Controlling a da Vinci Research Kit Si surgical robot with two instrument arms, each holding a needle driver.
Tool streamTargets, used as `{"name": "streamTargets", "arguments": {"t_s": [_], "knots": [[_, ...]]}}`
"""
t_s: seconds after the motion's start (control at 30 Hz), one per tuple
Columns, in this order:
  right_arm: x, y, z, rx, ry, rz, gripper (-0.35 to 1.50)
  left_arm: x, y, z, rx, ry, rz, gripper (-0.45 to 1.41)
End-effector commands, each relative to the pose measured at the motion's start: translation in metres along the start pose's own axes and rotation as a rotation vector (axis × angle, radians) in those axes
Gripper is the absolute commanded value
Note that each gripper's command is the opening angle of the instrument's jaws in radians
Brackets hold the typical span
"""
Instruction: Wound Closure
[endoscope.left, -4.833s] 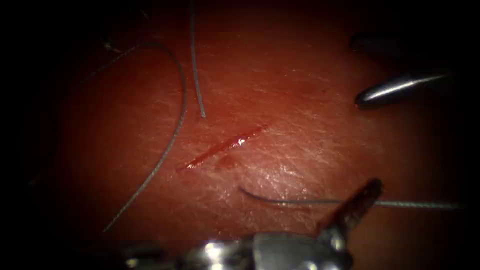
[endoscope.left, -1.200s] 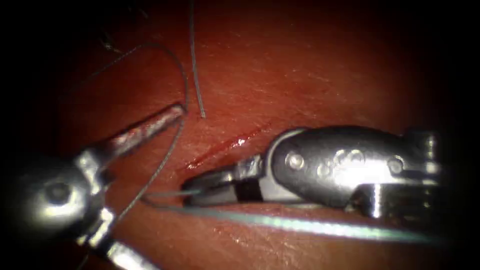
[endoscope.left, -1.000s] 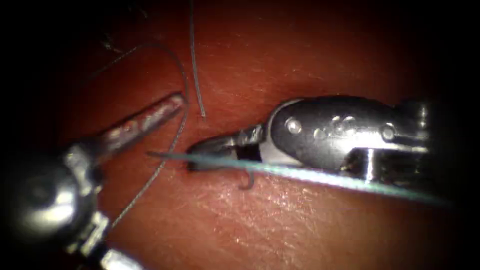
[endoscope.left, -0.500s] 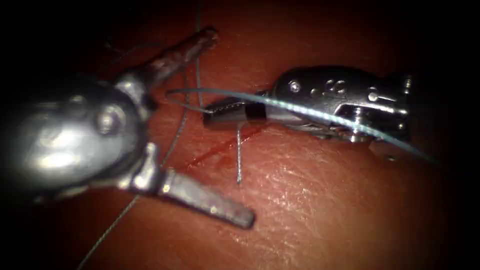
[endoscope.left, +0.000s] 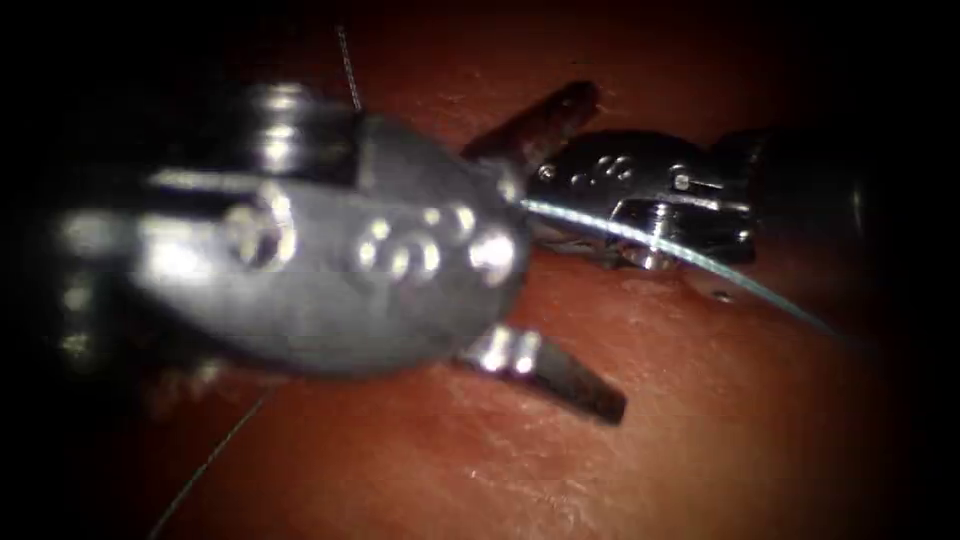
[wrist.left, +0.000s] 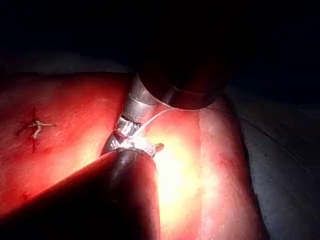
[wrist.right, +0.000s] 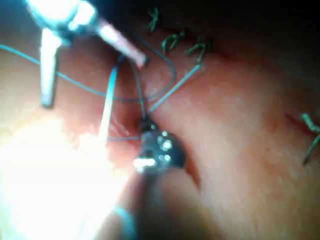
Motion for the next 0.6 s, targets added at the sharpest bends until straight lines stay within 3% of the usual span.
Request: {"name": "streamTargets", "arguments": {"t_s": [0.03, 0.6], "knots": [[-0.0001, 0.0001, 0.0013, 0.006, -0.003, 0.000, -0.35, -0.0002, 0.0003, 0.0009, -0.001, -0.005, 0.007, 1.08], [-0.0007, -0.0001, 0.0025, 0.016, -0.011, 0.013, -0.35, 0.0011, 0.0006, 0.0043, 0.056, -0.128, 0.092, 0.99]]}}
